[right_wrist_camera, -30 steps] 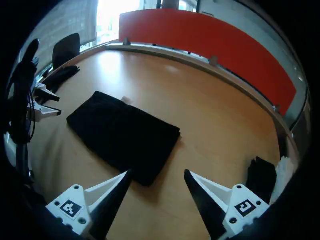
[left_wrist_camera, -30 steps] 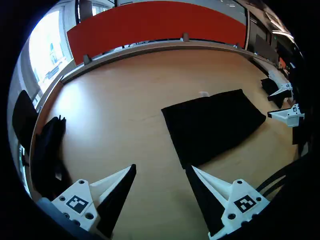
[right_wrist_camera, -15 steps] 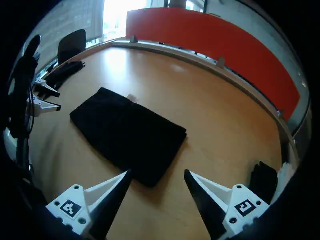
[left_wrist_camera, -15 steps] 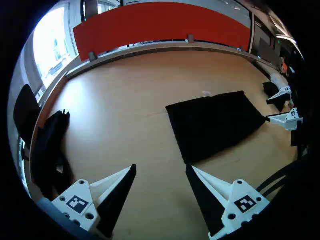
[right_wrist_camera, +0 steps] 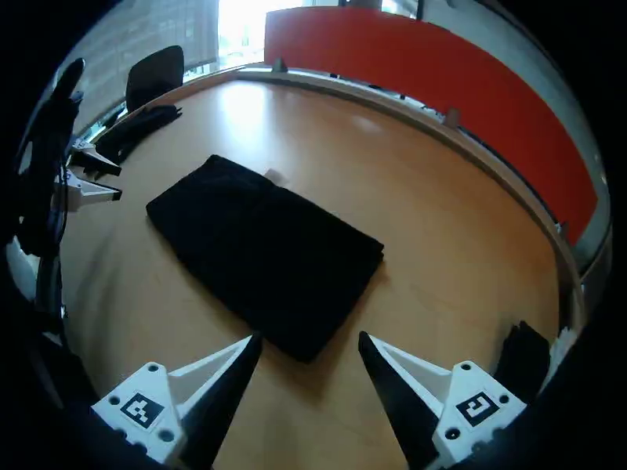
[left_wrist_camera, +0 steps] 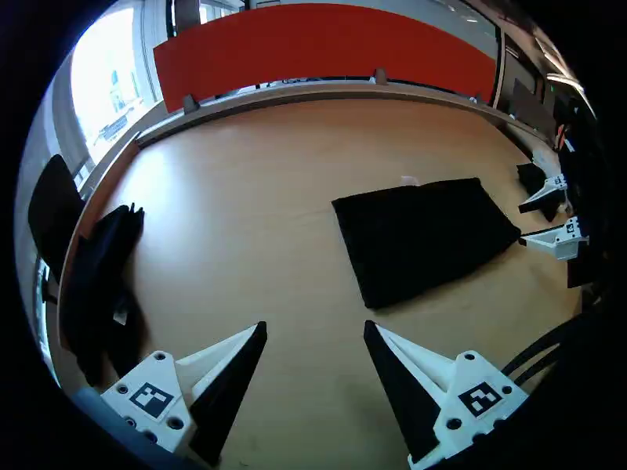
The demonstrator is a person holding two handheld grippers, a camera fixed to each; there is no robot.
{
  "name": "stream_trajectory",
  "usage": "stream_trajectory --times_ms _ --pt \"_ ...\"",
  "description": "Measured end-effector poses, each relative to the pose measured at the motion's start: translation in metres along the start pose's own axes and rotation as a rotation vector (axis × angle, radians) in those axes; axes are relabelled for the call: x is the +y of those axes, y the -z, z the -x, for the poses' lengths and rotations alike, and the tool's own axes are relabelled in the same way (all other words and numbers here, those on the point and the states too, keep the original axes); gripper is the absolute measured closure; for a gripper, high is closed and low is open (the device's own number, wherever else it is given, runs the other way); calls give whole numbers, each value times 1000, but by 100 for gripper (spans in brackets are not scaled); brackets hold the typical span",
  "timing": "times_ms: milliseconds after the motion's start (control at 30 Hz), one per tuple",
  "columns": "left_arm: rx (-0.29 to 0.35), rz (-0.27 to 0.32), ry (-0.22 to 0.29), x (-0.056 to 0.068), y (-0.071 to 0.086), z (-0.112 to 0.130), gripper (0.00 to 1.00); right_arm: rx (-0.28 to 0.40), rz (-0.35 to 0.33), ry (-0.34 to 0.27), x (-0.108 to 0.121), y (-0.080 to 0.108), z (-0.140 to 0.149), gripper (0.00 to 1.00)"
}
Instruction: Fold towel
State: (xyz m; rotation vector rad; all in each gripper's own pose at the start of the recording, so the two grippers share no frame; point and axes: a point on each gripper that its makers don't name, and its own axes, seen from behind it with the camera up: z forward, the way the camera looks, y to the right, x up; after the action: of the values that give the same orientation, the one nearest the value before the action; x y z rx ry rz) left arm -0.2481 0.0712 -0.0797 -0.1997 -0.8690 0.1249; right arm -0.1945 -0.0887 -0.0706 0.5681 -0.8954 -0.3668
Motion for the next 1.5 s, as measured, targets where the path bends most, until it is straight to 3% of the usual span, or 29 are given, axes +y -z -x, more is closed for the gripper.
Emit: stream_trajectory --times_ms 400,600,933,1500 --pt "-4 -11 12 -6 5 6 8 -61 -94 48 -6 -3 19 51" --pt "-6 -14 16 -10 6 8 9 -76 -105 59 -4 -4 21 55" --pt "-10 -22 16 -13 7 9 8 -91 -113 59 -2 -3 25 93" --pt "-5 -23 12 -15 7 5 8 -72 -118 49 -3 -4 21 95"
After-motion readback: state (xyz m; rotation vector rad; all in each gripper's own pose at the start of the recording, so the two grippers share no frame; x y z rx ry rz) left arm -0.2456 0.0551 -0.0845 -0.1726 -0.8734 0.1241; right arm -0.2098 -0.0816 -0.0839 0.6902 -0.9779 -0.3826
